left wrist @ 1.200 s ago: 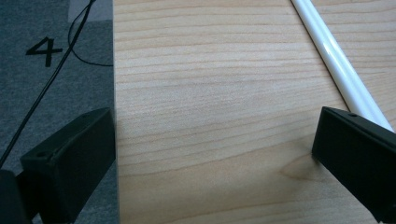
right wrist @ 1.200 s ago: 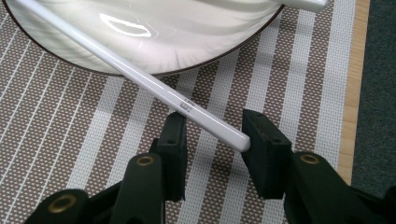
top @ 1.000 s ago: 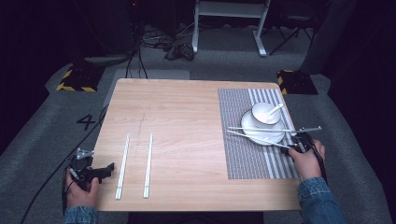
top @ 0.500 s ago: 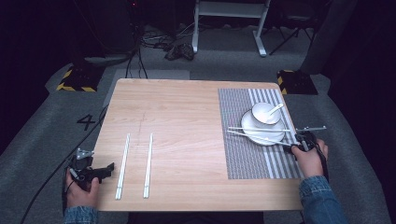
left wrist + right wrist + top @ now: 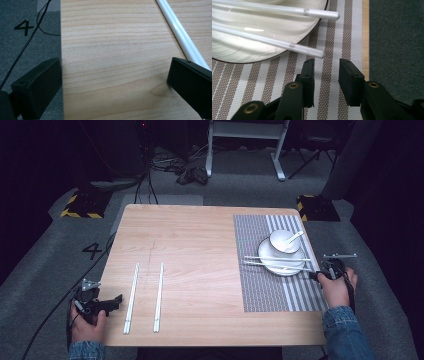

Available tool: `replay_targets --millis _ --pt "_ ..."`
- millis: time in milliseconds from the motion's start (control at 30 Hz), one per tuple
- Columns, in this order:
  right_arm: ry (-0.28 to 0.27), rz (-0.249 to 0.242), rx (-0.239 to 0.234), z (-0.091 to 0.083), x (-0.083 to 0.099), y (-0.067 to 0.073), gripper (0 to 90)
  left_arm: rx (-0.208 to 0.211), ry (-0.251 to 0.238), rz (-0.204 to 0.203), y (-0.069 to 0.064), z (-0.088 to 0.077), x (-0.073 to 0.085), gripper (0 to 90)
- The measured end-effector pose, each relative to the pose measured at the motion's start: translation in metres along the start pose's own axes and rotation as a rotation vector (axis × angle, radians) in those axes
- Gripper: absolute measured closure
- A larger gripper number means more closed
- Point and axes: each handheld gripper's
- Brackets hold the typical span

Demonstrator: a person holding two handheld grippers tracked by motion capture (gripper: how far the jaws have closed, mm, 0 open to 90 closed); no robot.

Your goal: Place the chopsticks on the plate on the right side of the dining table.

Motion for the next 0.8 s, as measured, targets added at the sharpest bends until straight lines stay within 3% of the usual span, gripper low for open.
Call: replay_targets --millis 167,367,500,800 --pt "-0.050 -0.029 0.012 -0.017 0.001 0.007 63.0 0.000 0.001 0.000 0.000 0.000 0.000 0.1" --pt "-0.115 -0.116 -0.016 -0.030 -0.009 0.038 62.0 0.000 0.000 0.000 0.000 0.000 0.000 0.1" --pt "-0.123 -0.165 -0.034 -0.027 -0.017 0.060 61.1 0.000 0.000 0.000 0.000 0.000 0.000 0.1" --pt "-0.120 -0.144 -0.062 -0.003 -0.027 0.094 50.6 0.000 0.000 0.000 0.000 0.000 0.000 0.1"
Point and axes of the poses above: each handheld gripper's, and its own axes: z roughly forward along the jaws, x roughly out of its underside, y roughly to its left, and after that the axes turned 6 degrees about y, right-handed
